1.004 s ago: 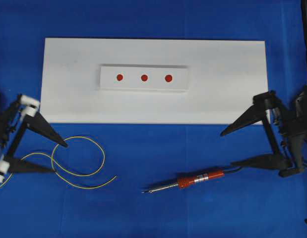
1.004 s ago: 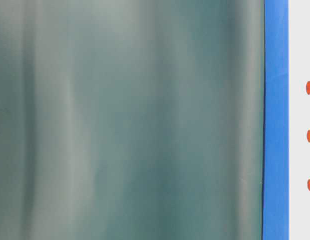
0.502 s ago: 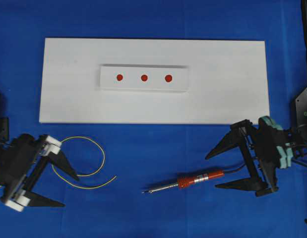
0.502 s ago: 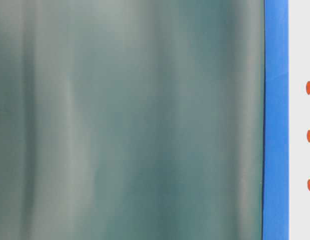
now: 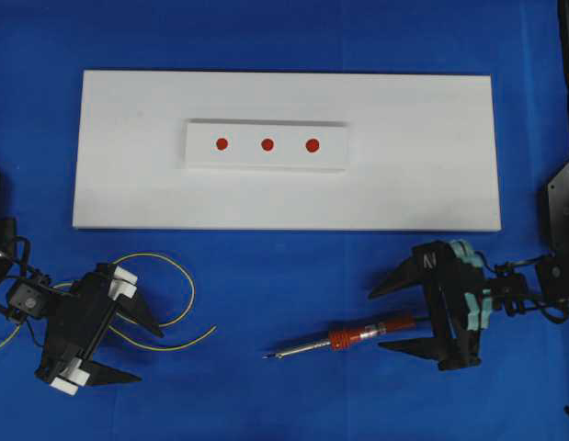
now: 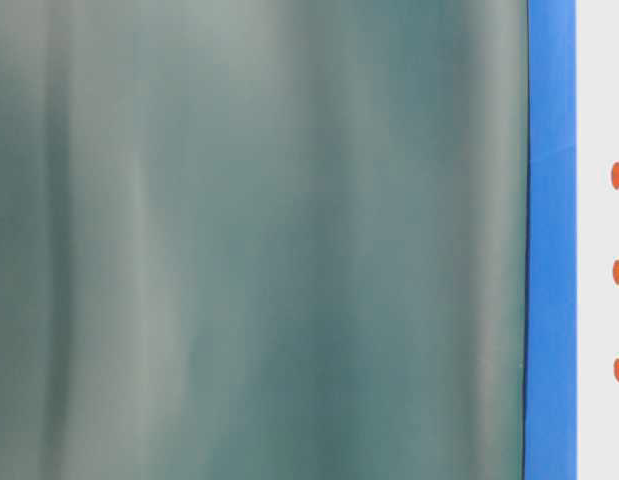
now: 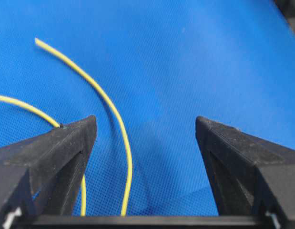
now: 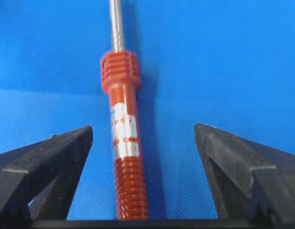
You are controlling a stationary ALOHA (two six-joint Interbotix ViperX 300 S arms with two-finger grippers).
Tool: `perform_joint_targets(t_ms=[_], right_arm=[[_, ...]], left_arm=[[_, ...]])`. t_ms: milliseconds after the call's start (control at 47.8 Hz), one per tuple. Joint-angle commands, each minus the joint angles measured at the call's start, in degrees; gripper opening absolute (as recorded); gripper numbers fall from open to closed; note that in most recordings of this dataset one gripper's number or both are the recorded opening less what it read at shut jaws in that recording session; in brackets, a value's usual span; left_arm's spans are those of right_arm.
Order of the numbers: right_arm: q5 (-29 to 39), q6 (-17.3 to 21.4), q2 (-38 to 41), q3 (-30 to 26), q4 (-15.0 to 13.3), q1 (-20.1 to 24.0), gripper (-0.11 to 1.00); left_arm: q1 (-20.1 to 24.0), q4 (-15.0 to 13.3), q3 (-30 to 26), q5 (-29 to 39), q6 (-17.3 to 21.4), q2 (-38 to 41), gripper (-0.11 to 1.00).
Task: Touch the tip of the soldering iron to the tip of the solder at the mark.
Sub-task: 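Lower left gripper to yellow solder wire, right gripper to red soldering iron, then close the left gripper on the solder wire and the right on the iron handle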
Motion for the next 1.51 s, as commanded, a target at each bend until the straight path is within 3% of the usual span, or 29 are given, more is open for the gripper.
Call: perform_joint_targets(t_ms=[0, 335, 460, 523, 586, 669, 753, 795, 983, 1171, 1359, 1485], right_arm=[[-0.79, -0.09, 0.97, -1.32, 0.79, 1.05, 0.85], [-0.97, -0.53, 4.92, -4.39, 0.97, 1.32, 0.84], [-1.85, -1.67, 5.36, -4.57, 1.32, 0.97, 0.75], [-2.29, -2.55, 5.45, -4.57, 1.58, 0.79, 0.65], [-2.29, -3.16, 5.36, -4.57, 1.67, 0.62, 0.45], [-2.29, -3.6, 5.36, -4.48, 1.67, 0.35, 0.22], [-2.29, -3.69, 5.36, -4.48, 1.67, 0.35, 0.07], [-2.29, -3.78, 5.36, -4.57, 1.67, 0.35, 0.06], [-1.76, -3.78, 4.39, -4.57, 1.58, 0.35, 0.06], [2.37, -5.1, -2.11, -3.87, 1.49, 0.0, 0.06], [15.82, -8.79, -12.57, -4.39, 1.58, -2.46, 0.06], [28.83, -10.9, -20.65, -6.24, 1.58, -5.71, 0.06]], left_arm=[[-0.09, -0.09, -0.7, -0.7, 0.09, 0.79, 0.76], [-0.18, -0.09, -0.97, -0.53, 0.26, 2.29, 0.59], [-0.09, -0.09, -0.97, -0.18, 0.35, 2.2, 0.57], [-0.09, -0.26, -0.88, 0.26, 0.35, 2.2, 0.52], [-0.09, -0.26, -0.88, 1.05, 0.44, 2.2, 0.43], [0.0, -0.35, -1.05, 2.11, 0.44, 2.2, 0.25], [0.09, -0.26, -1.32, 2.29, 0.44, 2.11, 0.08], [0.0, -0.35, -1.32, 2.29, 0.44, 2.02, 0.03], [0.35, -0.35, -2.02, 2.9, -0.35, 0.97, 0.02], [1.14, -0.44, -4.83, 10.81, -2.64, -4.39, 0.02], [2.11, -0.35, -9.76, 25.75, -5.45, -12.3, 0.02], [3.25, -0.35, -13.62, 36.12, -6.24, -16.96, 0.02]])
